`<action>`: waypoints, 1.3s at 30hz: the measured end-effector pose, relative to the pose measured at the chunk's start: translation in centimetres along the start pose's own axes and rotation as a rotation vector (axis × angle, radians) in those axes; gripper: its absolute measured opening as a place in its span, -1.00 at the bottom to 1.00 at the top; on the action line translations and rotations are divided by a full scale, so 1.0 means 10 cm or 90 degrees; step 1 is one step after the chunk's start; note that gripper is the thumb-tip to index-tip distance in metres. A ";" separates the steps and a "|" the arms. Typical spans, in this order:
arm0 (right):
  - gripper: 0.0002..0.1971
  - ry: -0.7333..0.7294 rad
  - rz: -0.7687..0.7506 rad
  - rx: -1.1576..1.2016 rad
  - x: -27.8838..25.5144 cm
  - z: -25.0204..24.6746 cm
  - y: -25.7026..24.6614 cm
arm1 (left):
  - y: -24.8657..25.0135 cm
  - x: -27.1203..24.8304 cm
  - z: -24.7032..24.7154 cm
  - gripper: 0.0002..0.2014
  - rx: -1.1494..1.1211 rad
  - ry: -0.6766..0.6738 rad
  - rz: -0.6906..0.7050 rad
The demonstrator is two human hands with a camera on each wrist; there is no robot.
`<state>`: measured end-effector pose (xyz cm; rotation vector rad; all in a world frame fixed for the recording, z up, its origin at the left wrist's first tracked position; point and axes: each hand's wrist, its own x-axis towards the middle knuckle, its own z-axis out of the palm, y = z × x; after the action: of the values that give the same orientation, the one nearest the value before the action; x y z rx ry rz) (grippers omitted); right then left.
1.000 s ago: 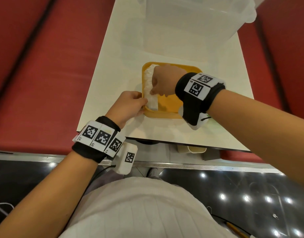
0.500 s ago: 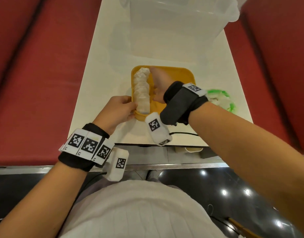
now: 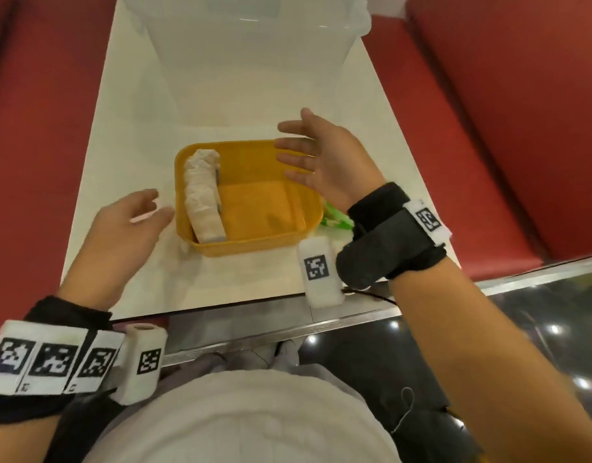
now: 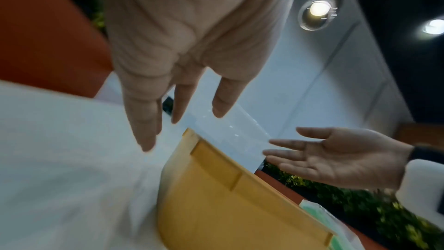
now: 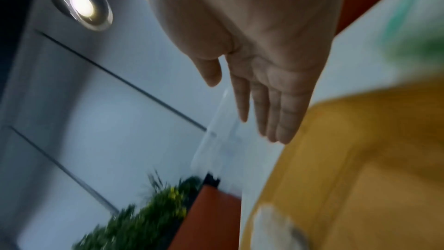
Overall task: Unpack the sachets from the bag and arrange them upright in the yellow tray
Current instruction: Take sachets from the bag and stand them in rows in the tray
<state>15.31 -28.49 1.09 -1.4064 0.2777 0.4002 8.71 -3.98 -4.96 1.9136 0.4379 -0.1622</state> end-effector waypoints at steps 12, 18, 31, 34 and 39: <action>-0.80 0.199 -0.272 -0.684 -0.36 -1.33 0.65 | 0.95 -0.52 1.57 -0.65 0.292 -0.220 0.427; -0.80 0.024 -0.294 -0.866 -0.40 -1.63 0.84 | 0.55 -0.43 2.18 -0.76 0.634 -0.182 0.575; -0.78 -0.063 -0.257 -1.018 -0.37 -1.83 0.67 | 0.44 -0.26 2.24 -0.68 0.566 -0.205 0.675; -0.78 -0.043 -0.257 -1.019 -0.43 -1.85 0.60 | 0.42 -0.28 2.23 -0.69 0.558 -0.187 0.679; -0.91 0.171 -0.350 -0.787 -0.45 -1.90 0.56 | 0.40 -0.35 2.30 -0.68 0.521 -0.110 0.692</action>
<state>9.75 -47.10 -4.82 -2.6589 -0.2129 -0.1475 9.14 -27.25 -9.14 2.6207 -0.9445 0.2548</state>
